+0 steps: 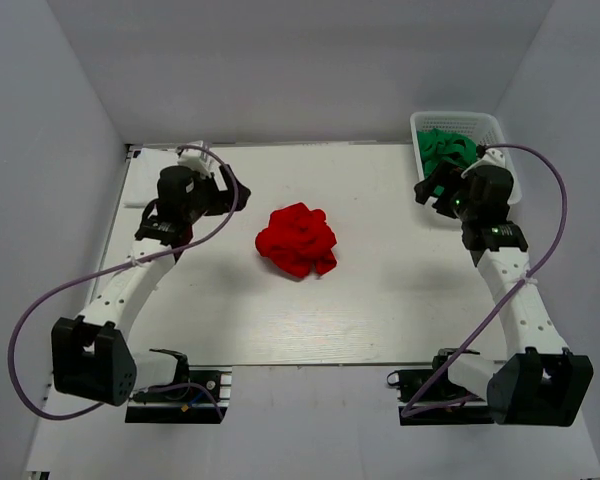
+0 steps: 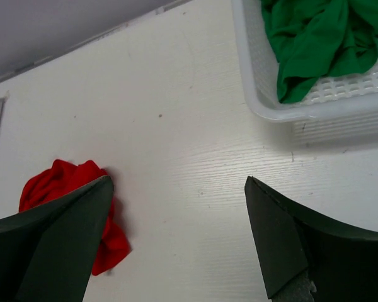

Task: Fold and stack the t-shirts
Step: Flatten out the tshirt

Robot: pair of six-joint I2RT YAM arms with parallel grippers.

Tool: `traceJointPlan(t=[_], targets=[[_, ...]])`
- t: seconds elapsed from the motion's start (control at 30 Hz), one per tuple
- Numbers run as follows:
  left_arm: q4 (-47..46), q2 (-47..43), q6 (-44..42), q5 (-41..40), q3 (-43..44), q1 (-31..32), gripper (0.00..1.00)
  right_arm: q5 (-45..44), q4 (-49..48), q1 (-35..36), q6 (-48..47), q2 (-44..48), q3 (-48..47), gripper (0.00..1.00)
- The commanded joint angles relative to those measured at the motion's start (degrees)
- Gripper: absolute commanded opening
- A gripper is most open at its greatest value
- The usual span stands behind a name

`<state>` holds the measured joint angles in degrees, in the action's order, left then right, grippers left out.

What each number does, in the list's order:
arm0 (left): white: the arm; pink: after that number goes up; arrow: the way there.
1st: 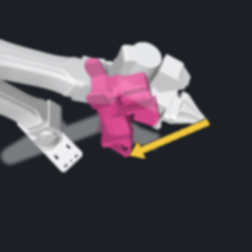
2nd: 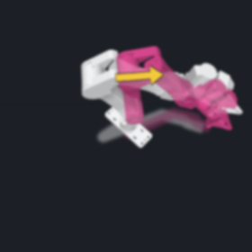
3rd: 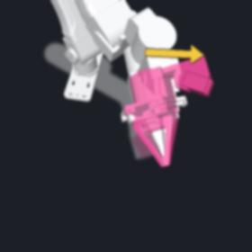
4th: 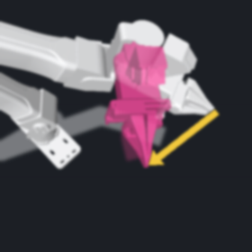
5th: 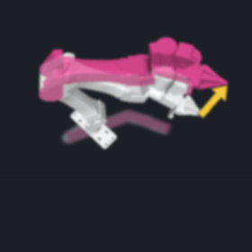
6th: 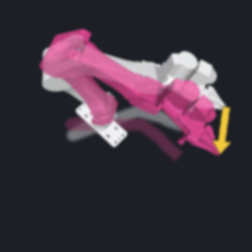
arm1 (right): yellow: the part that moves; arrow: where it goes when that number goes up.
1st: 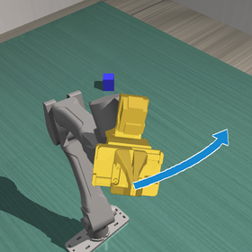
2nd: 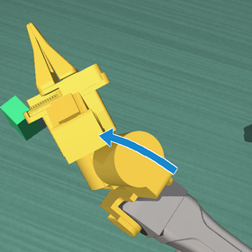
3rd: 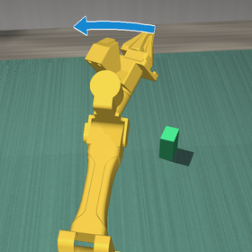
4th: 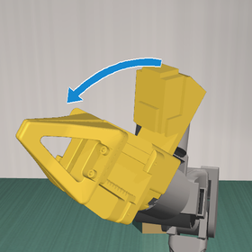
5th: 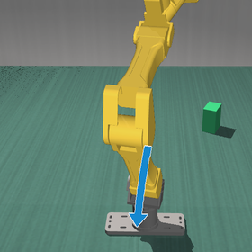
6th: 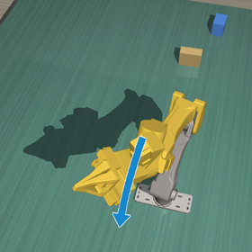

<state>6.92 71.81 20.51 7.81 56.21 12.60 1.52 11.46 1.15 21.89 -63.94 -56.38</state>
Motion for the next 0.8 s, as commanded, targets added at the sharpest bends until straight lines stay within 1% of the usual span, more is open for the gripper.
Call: traceJointPlan(t=[0.0, 0.03, 0.07, 0.1, 0.13, 0.17, 0.23, 0.3, 0.33, 0.4, 0.47, 0.53, 0.57, 0.6, 0.67, 0.7, 0.73, 0.77], targets=[[-0.4, 4.5, -0.7, 11.6, 4.9, 0.8, 1.00, 5.9, 5.7, -0.1, -1.8, -3.1, -3.9, 0.90], [2.1, 7.5, -3.4, 14.7, 7.2, 1.5, 1.00, 6.0, 5.7, 0.2, -1.8, -3.6, -3.3, 0.90], [6.1, 10.5, -4.4, 21.2, 9.2, 1.5, 1.00, 9.8, 5.4, 0.3, -2.2, -3.9, -2.2, 0.90], [7.8, 16.0, -5.9, 23.1, 12.8, 1.5, 1.00, 11.0, 3.3, 0.3, -4.0, -4.7, -1.3, 0.90], [9.6, 18.3, -6.8, 23.6, 14.4, 3.0, 1.00, 11.8, 3.3, 0.3, -4.7, -5.3, -0.1, 0.90], [10.7, 20.2, -6.8, 23.7, 15.4, 3.6, 1.00, 15.0, 3.5, 0.3, -4.9, -6.4, -0.1, 0.90], [10.7, 22.9, -6.8, 21.4, 16.0, 5.2, 1.00, 18.8, 2.3, 0.5, -6.0, -7.2, 0.6, 0.90], [13.0, 27.0, -6.8, 18.0, 19.9, 6.4, 0.98, 24.1, 0.5, 1.3, -8.0, -7.8, 1.9, 0.90], [14.1, 29.8, -7.4, 16.5, 23.0, 7.7, 0.97, 24.8, 0.8, 1.9, -8.4, -8.6, 2.0, 0.90], [16.7, 32.3, -9.4, 15.9, 25.6, 9.4, 0.95, 26.5, 2.3, 2.9, -8.8, -10.7, 1.3, 0.90], [18.3, 35.2, -10.8, 12.7, 28.2, 11.8, 0.95, 28.6, 3.4, 4.4, -9.4, -13.8, -0.4, 0.90], [19.6, 37.2, -10.2, 8.9, 30.3, 12.6, 0.88, 28.3, 3.4, 5.5, -10.0, -16.9, -0.3, 0.90], [21.2, 38.0, -10.2, 7.8, 30.9, 13.1, 0.84, 27.6, 3.0, 6.8, -10.0, -17.3, 0.1, 0.90], [21.9, 39.3, -10.2, 5.3, 31.4, 13.2, 0.70, 27.1, 1.6, 7.3, -9.2, -18.2, 0.5, 0.90], [21.9, 39.3, -8.4, 3.5, 32.0, 13.7, 0.50, 26.6, -0.2, 8.2, -9.3, -18.6, 1.4, 0.90], [21.9, 39.3, -7.7, 1.9, 32.0, 13.7, 0.37, 25.0, -0.2, 10.1, -9.5, -19.1, 1.4, 0.90], [21.4, 39.3, -7.2, 1.2, 30.8, 13.7, 0.18, 23.5, 0.0, 10.8, -10.0, -19.4, 1.4, 0.90], [20.7, 37.4, -6.3, 0.7, 30.0, 13.7, 0.14, 22.2, 0.4, 12.4, -11.3, -19.9, 1.4, 0.90]])
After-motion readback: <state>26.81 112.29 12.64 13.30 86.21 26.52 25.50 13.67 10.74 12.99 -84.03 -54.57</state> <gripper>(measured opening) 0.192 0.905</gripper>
